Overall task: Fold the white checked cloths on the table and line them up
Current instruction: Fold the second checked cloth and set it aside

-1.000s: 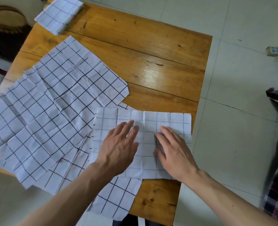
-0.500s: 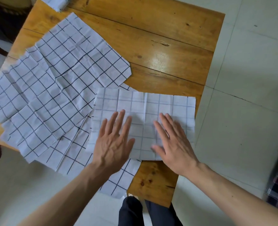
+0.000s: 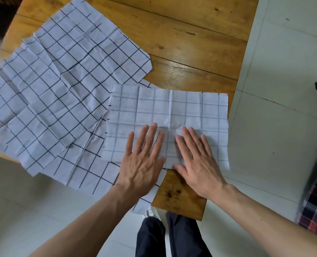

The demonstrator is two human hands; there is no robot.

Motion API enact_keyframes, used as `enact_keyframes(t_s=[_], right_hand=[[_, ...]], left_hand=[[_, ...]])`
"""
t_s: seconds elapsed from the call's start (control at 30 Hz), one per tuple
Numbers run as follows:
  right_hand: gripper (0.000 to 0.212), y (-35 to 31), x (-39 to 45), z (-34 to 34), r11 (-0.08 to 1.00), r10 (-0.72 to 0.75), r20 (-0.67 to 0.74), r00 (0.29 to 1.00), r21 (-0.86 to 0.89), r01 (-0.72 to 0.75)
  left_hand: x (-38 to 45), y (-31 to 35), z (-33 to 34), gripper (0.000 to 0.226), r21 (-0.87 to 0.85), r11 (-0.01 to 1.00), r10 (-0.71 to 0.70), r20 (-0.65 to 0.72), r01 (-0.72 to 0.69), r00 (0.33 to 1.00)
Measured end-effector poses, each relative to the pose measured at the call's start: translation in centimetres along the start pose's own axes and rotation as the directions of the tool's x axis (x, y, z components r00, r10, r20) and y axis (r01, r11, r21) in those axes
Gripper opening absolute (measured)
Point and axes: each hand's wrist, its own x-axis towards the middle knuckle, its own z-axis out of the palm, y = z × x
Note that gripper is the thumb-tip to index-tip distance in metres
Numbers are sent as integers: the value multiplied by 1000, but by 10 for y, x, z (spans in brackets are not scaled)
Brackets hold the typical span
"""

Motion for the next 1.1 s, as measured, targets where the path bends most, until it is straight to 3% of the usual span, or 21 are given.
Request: enact_keyframes(t_s=[0.3, 0.5, 1.1], right_hand=[[81, -4, 0, 6, 999, 37, 6, 999, -9, -37], [69, 19, -21, 9, 995, 97, 25, 995, -38, -96], [61, 42, -54, 5, 969, 244, 29, 969, 30, -245]], left_hand=[[-8, -19, 10, 68, 35, 997, 75, 2, -75, 997], [-31, -53, 12, 68, 34, 999, 18, 7, -19, 1000], [-64, -105, 1, 60, -80, 979, -183, 60, 188, 981]])
